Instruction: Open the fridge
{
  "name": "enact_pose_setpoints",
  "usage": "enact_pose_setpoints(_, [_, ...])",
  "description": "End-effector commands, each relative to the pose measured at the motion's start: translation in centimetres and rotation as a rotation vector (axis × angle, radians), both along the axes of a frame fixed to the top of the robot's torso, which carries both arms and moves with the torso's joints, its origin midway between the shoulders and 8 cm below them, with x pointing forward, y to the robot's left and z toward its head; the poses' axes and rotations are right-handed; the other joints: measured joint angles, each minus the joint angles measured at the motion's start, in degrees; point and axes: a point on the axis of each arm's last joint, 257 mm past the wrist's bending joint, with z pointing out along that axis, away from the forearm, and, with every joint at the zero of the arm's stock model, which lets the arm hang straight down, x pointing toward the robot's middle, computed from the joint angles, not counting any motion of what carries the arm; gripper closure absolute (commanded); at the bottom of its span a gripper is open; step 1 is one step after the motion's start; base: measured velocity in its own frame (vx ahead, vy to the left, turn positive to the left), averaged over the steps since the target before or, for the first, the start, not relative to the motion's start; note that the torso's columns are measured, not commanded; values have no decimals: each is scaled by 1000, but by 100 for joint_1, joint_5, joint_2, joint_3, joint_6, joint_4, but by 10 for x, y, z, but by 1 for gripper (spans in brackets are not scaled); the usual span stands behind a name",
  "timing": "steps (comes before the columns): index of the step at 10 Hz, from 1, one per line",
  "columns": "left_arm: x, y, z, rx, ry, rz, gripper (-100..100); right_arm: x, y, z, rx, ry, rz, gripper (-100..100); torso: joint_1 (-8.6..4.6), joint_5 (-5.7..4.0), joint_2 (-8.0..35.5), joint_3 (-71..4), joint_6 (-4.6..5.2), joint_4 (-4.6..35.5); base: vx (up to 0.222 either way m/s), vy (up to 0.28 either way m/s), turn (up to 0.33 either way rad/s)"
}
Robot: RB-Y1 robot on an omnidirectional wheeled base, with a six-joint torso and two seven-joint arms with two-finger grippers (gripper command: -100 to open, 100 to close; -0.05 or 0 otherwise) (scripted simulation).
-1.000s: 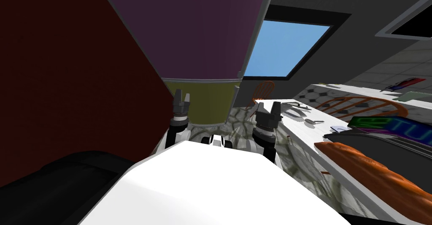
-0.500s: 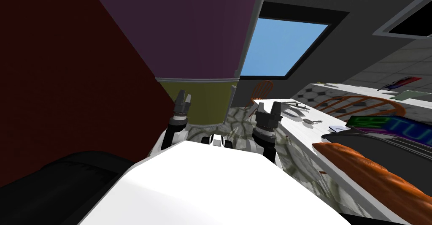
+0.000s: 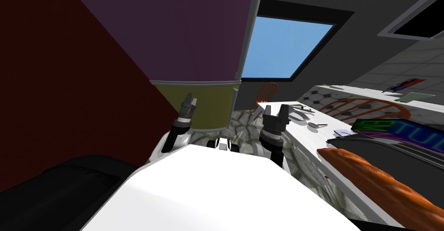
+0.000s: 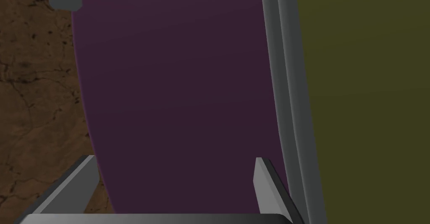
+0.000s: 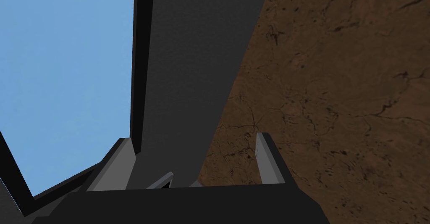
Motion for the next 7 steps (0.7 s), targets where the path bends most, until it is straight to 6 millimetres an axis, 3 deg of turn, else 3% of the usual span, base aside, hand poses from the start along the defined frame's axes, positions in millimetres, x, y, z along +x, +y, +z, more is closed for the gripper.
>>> enact_pose_setpoints(1, [10,8,-12,26,71,17,-100,0,0,0,0,0,0,0,6,1,0,0,0,0,73,-101,-31])
enact_pose_setpoints(7, [25,23,-37,68,195,55,-100,0,0,0,0,0,0,0,8,3,0,1,0,1,62,-100,-24])
